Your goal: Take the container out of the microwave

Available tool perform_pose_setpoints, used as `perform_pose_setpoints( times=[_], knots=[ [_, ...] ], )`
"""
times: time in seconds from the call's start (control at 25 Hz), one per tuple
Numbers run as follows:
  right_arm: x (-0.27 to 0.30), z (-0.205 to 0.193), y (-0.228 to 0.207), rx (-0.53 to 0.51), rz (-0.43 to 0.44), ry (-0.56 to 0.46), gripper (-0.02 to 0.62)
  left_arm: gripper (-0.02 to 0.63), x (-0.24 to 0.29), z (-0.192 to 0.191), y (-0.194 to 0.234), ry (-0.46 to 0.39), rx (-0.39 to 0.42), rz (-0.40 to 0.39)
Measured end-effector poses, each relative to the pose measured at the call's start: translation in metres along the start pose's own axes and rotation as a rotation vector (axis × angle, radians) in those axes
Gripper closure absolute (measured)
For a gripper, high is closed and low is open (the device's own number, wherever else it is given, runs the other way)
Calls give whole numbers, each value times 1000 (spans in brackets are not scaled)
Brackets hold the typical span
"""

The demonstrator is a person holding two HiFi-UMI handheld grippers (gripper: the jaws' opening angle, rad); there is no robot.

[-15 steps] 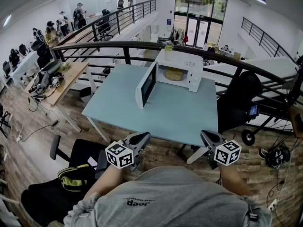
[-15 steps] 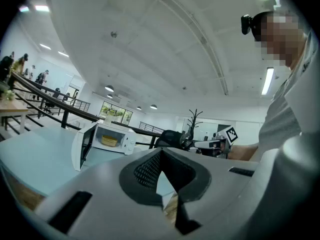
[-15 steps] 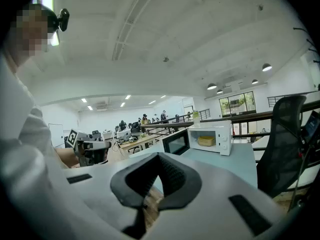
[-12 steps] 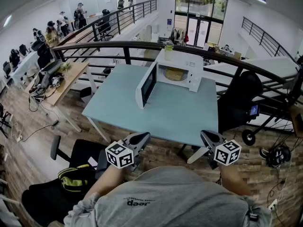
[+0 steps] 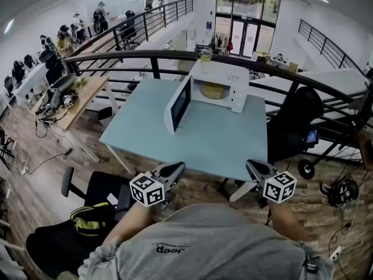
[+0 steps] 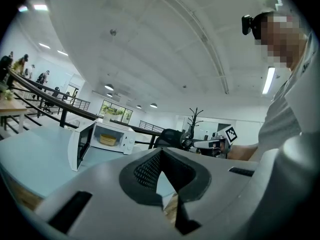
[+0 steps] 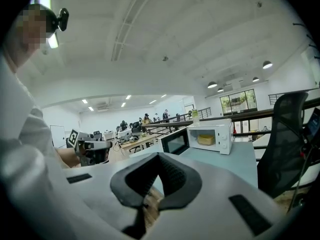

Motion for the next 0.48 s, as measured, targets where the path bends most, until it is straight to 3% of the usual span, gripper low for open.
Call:
perform_pose_setpoints(
  times=[0.2, 0.48],
  knots=[
    [-16, -2, -17, 47, -13, -13, 578, 588, 15, 4, -15, 4, 11, 1],
    [-51, 3, -44, 6, 23, -12, 578, 588, 52, 1, -55, 5, 12, 5]
  ],
)
Point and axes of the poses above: the fingertips, and each gripper's own axes: x forward along the fingers, y to its left, z out of its top, the point moved 8 cm from there along -x, backward along the fingers, and after that the axes turned 13 degrees about z, right-handed, at the moved point
